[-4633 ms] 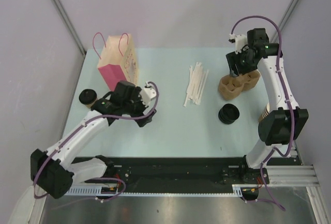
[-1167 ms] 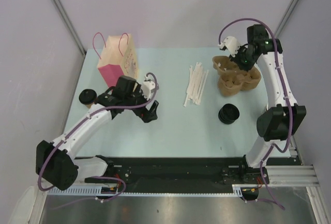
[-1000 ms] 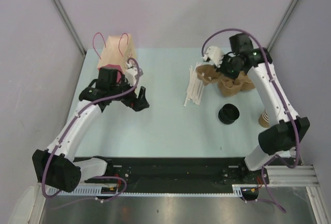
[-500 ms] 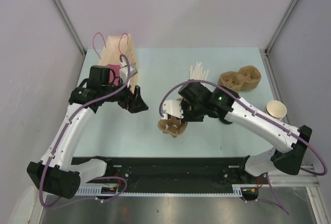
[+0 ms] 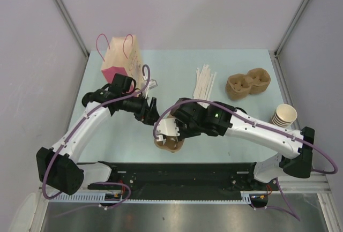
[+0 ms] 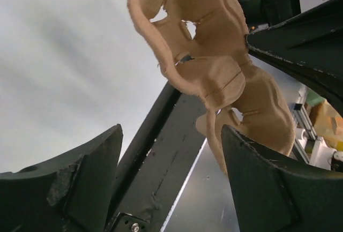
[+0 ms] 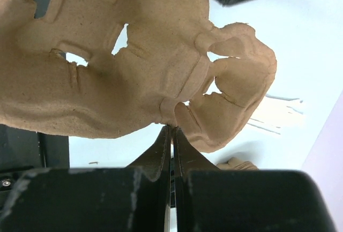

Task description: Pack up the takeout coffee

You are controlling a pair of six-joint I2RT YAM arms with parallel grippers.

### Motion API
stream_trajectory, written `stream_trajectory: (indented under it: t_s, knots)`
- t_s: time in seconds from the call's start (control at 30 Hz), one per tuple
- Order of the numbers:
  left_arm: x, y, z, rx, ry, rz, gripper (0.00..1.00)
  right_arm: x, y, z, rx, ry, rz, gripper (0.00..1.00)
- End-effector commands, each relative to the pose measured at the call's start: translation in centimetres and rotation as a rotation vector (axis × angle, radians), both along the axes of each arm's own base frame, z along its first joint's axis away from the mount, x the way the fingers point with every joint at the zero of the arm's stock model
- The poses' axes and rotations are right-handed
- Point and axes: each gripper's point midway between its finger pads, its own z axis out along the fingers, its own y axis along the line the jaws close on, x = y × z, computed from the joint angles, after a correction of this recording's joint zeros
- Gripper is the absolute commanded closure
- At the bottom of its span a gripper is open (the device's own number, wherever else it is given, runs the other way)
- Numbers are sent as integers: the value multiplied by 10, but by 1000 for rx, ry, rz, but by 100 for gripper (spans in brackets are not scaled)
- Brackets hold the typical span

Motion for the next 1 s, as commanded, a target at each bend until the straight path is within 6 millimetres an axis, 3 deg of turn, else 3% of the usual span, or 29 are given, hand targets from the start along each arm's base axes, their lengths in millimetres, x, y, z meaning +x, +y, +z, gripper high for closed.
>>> stream_trajectory:
  t_s: [0.0, 0.03, 0.3, 0.4, 0.43, 0.5, 0.53, 0.67, 0.97]
  knots:
    - [-13, -14, 2, -75, 52, -57, 24, 5, 12, 6, 22, -57, 3, 100]
    - [-16, -14, 1, -77, 56, -65, 30, 4, 14, 4, 17, -57, 8, 100]
    - [-31, -18, -14, -93, 118, -102, 49, 2, 21, 5, 15, -80, 30, 100]
    - [-37, -17, -17, -99, 128, -116, 64, 2, 22, 5, 10, -89, 31, 100]
    - [-38, -16, -17, -98, 130, -122, 77, 2, 23, 4, 8, -90, 32, 100]
    - [-41, -12, -20, -86, 142, -117, 87, 5, 22, 3, -7, -106, 12, 98]
    - [-42, -9, -19, -82, 144, -108, 95, 6, 22, 5, 2, -111, 5, 80]
    - [-43, 10, -25, -59, 121, -57, 100, 9, 22, 17, 38, -128, -17, 41]
    - [-16, 73, -64, 106, 114, 361, 100, 44, 8, 50, 158, -98, -177, 5]
